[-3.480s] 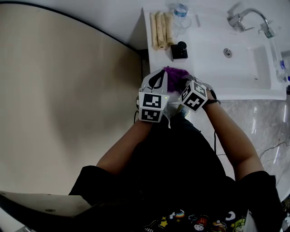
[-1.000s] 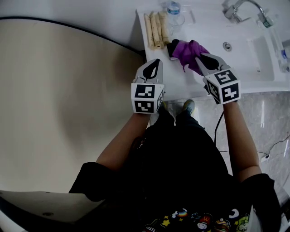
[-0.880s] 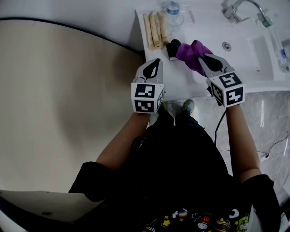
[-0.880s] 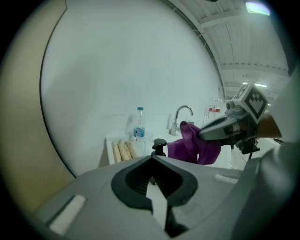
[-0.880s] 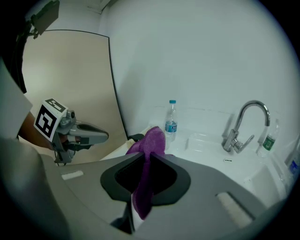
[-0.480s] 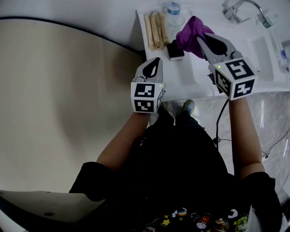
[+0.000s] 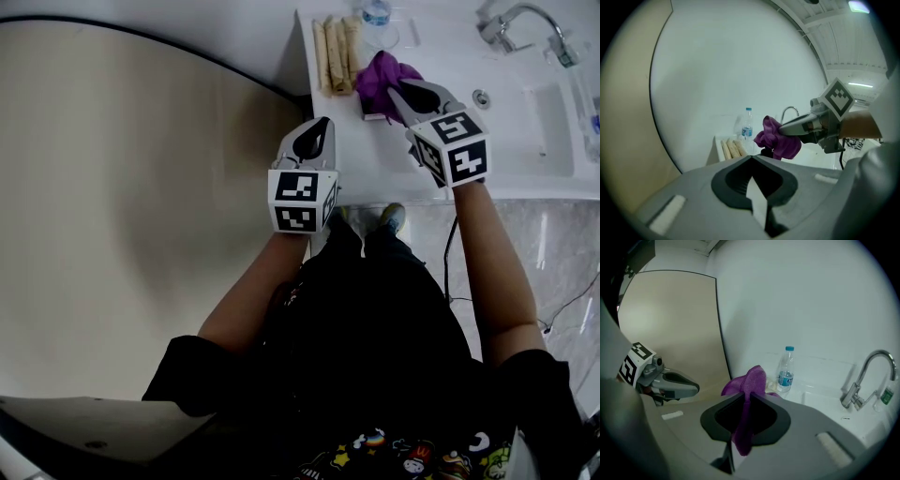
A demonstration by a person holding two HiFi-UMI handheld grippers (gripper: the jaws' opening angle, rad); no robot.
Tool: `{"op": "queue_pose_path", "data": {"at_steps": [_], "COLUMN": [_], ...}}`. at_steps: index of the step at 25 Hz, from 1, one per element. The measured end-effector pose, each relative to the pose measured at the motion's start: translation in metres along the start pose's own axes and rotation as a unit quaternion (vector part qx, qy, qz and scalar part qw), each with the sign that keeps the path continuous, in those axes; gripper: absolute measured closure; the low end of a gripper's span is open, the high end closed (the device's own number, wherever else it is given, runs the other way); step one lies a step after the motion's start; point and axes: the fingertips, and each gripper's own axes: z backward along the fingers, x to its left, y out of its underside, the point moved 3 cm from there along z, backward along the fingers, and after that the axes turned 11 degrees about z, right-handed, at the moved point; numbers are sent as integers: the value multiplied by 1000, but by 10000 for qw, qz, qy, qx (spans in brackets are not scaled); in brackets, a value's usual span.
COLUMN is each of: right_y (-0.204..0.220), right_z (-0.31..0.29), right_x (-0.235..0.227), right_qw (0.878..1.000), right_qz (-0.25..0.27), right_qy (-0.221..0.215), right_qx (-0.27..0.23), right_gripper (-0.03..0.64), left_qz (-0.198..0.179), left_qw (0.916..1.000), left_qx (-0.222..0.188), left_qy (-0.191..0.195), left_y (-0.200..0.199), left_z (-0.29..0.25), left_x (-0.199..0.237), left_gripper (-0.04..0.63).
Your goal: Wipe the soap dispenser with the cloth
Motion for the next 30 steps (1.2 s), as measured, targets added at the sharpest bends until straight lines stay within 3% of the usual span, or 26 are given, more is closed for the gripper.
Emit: {"op": "queue_pose_path", "data": {"at_steps": [13,19,25,30], "right_y": [64,88,53,14], "right_z": [22,32,19,-12], "right_x": [18,47,76,82], "right_qw": [9978,9949,9961,9962], "right_qz": [-328,-458,126,262], "right_qy": [-112,-387,-721,-817], "right_qx": [563,813,496,173], "right_gripper": [560,560,560,560], "left_qz": [-5,-30,-32,-5], "left_qw": [9999,9998,9999,10000], "left_qx": [61,79,69,5], "left_qy": [148,193,154,8], "left_y": [-1,0,-2,-5], "left_z": [-18,-23,-20,-12], "left_x": [-6,-8,-3,9], "left_gripper": [595,595,595,595]}}
